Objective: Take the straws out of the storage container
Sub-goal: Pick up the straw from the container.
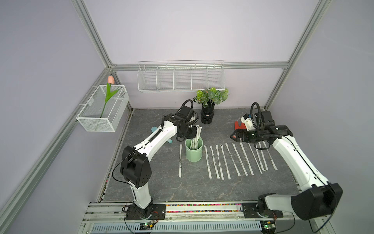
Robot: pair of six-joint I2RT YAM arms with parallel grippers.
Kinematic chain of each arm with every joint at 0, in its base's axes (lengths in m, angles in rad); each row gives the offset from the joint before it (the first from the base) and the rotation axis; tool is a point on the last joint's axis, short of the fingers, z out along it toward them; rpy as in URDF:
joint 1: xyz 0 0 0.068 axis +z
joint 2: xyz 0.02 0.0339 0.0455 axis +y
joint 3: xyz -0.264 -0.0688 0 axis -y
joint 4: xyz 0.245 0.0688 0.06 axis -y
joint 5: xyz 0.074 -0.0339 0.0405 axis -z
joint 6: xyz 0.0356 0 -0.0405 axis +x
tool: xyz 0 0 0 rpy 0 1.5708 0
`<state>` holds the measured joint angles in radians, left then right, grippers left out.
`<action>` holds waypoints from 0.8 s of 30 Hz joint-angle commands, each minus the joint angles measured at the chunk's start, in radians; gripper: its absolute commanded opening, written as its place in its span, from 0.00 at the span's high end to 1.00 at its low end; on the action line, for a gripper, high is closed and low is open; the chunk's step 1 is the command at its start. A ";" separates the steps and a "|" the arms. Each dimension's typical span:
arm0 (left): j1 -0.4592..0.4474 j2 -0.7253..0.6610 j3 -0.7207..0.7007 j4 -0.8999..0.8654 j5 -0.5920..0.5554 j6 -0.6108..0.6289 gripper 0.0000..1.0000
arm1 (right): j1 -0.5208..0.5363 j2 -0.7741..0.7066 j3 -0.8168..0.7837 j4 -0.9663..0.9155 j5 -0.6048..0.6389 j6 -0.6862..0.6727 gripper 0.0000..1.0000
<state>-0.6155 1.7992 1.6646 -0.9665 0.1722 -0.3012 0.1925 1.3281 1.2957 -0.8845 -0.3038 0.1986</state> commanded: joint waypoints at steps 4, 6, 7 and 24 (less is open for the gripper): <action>-0.004 0.016 0.026 -0.015 -0.022 0.011 0.87 | 0.007 0.011 -0.020 -0.002 0.001 -0.003 0.11; -0.004 0.015 0.029 -0.018 -0.021 0.010 0.88 | 0.007 0.012 -0.019 -0.002 0.002 -0.003 0.11; -0.004 0.014 0.030 -0.022 -0.020 0.009 0.89 | 0.007 0.012 -0.021 -0.002 0.002 -0.003 0.11; -0.004 -0.056 0.032 -0.090 -0.034 0.016 0.95 | 0.007 0.021 -0.021 0.025 -0.021 0.009 0.11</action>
<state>-0.6155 1.7821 1.6703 -1.0290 0.1535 -0.2951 0.1925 1.3422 1.2953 -0.8761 -0.3084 0.1993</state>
